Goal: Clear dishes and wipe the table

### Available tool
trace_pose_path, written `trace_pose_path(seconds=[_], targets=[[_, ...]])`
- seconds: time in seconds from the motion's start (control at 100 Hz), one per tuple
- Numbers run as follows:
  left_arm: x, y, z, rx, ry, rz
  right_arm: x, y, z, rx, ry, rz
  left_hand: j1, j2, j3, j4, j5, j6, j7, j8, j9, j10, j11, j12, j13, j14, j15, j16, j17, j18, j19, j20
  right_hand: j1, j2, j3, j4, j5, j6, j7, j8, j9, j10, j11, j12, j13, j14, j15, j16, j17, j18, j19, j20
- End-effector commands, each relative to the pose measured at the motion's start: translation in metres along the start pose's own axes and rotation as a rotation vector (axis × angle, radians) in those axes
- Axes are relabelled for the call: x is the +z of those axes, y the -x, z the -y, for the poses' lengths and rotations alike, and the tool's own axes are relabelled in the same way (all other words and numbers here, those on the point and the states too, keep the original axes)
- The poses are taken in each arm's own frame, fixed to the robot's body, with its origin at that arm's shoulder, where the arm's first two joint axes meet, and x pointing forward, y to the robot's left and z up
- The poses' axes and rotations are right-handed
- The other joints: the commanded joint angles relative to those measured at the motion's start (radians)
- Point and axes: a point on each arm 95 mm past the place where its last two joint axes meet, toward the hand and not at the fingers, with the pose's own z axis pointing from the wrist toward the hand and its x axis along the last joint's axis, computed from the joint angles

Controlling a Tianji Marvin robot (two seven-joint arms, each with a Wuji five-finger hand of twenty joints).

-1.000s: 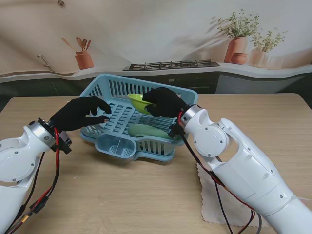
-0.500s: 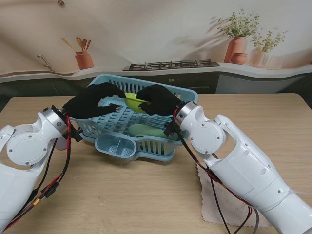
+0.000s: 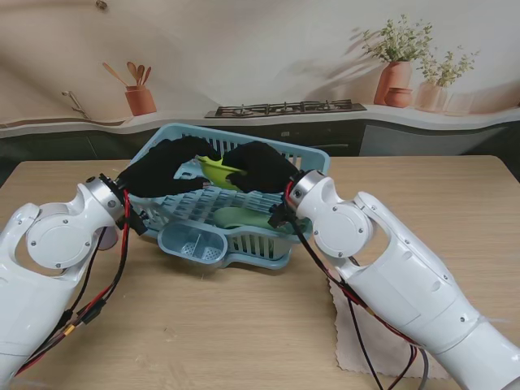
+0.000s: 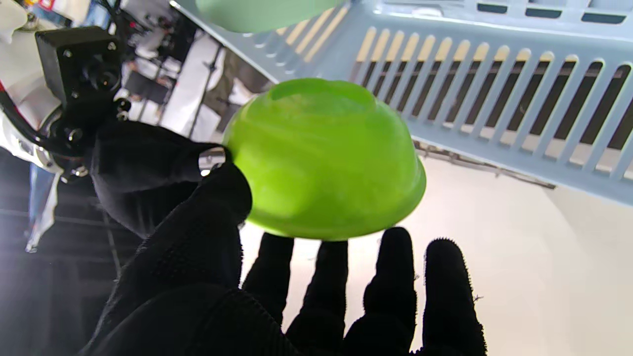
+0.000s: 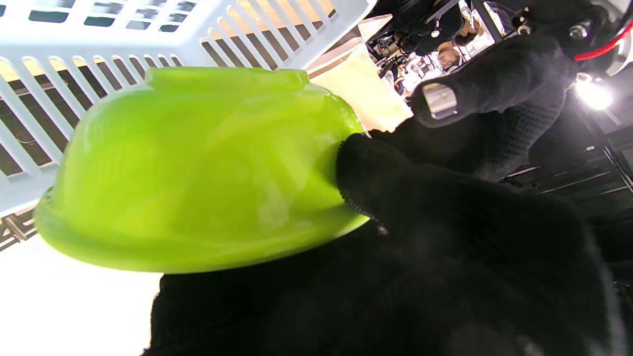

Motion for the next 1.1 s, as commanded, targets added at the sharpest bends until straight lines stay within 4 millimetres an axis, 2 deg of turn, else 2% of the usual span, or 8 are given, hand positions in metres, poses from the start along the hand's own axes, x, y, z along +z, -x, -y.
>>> trace_pose_path(seconds=[0.0,0.2,0.35,0.42,0.53,0.72,0.95,1.09], targets=[[0.0025,-0.0006,-0.0035,-0.012,0.015,0.004,0.0006,-0.0064,-0.0004,0.006,0.004,-0.017,-0.012,-0.012,0.025,-0.036,-0.042,-0.012,0.000,-0.008,-0.025,-0.033,0.000,-0.018,-0.018,-0.021,0.006,-0.003,-0.004,-0.023,-0.013,-0.017,0.103,0.075,0.118,0.063,0.083,-0.123,0.096,0.013,0.018,-0.034,0.009,0.008,0.035,0.027,0.025,0.012,0.059,-0.016,0.110,0.047],[0.0042,0.0007,-0.0091,-0.015,0.024,0.016,-0.0004,-0.0088,-0.0020,0.017,0.027,-0.017,-0.010,-0.014,0.053,-0.039,-0.029,-0.001,0.054,0.024,-0.004,-0.025,0.047,0.006,0.009,-0.007,0.075,0.047,0.028,0.004,0.097,0.035,0.102,0.075,0.119,0.063,0.083,-0.124,0.095,0.014,0.019,-0.035,0.009,0.008,0.037,0.026,0.026,0.013,0.061,-0.015,0.110,0.048],[0.0058,0.0001,-0.0106,-0.017,0.006,0.021,-0.0009,-0.0101,-0.0023,0.022,0.034,-0.019,0.008,-0.001,0.064,-0.037,-0.025,-0.006,0.166,0.110,0.042,-0.010,0.137,0.055,0.064,0.010,0.189,0.131,0.059,0.038,0.209,0.099,0.101,0.075,0.120,0.064,0.084,-0.125,0.096,0.014,0.019,-0.035,0.009,0.008,0.037,0.026,0.026,0.013,0.062,-0.016,0.110,0.049],[0.0067,-0.0004,-0.0105,-0.017,-0.007,0.018,-0.0010,-0.0109,-0.0024,0.025,0.036,-0.020,0.060,-0.012,0.029,-0.060,-0.019,-0.015,0.222,0.166,0.074,0.003,0.188,0.083,0.104,0.020,0.264,0.185,0.089,0.054,0.284,0.143,0.101,0.074,0.120,0.064,0.084,-0.125,0.096,0.014,0.021,-0.035,0.009,0.008,0.037,0.024,0.025,0.013,0.062,-0.015,0.110,0.050],[0.0078,-0.0012,-0.0097,-0.014,-0.029,0.008,-0.0009,-0.0124,-0.0025,0.029,0.039,-0.024,0.199,-0.016,-0.116,-0.037,0.000,-0.038,0.343,0.199,0.145,0.029,0.272,0.140,0.185,0.043,0.397,0.279,0.148,0.073,0.377,0.215,0.101,0.074,0.121,0.064,0.084,-0.125,0.096,0.014,0.020,-0.036,0.008,0.008,0.038,0.024,0.025,0.013,0.062,-0.018,0.109,0.050],[0.0086,-0.0017,-0.0078,-0.006,-0.049,-0.011,-0.0009,-0.0141,-0.0028,0.031,0.039,-0.031,0.342,0.036,-0.187,-0.022,0.122,-0.054,0.503,0.233,0.363,0.082,0.338,0.261,0.377,0.081,0.575,0.370,0.314,0.143,0.461,0.281,0.100,0.075,0.121,0.064,0.084,-0.126,0.096,0.014,0.021,-0.038,0.008,0.008,0.039,0.023,0.025,0.013,0.063,-0.019,0.109,0.051],[0.0086,-0.0018,-0.0083,-0.008,-0.049,-0.018,-0.0005,-0.0141,-0.0024,0.033,0.038,-0.034,0.400,0.034,-0.176,-0.018,0.243,0.016,0.483,0.191,0.494,0.159,0.371,0.245,0.521,0.130,0.634,0.394,0.422,0.230,0.518,0.322,0.100,0.077,0.119,0.064,0.084,-0.126,0.095,0.014,0.019,-0.038,0.007,0.007,0.038,0.023,0.023,0.013,0.063,-0.018,0.108,0.051],[0.0075,-0.0015,-0.0076,0.003,-0.063,-0.028,-0.0007,-0.0136,-0.0029,0.031,0.034,-0.038,0.385,0.003,-0.090,-0.046,0.307,0.034,0.492,0.209,0.576,0.173,0.393,0.227,0.621,0.145,0.649,0.390,0.496,0.276,0.550,0.356,0.098,0.090,0.109,0.064,0.076,-0.132,0.090,0.012,0.011,-0.044,0.004,0.006,0.030,0.015,0.018,0.011,0.053,-0.029,0.101,0.050]])
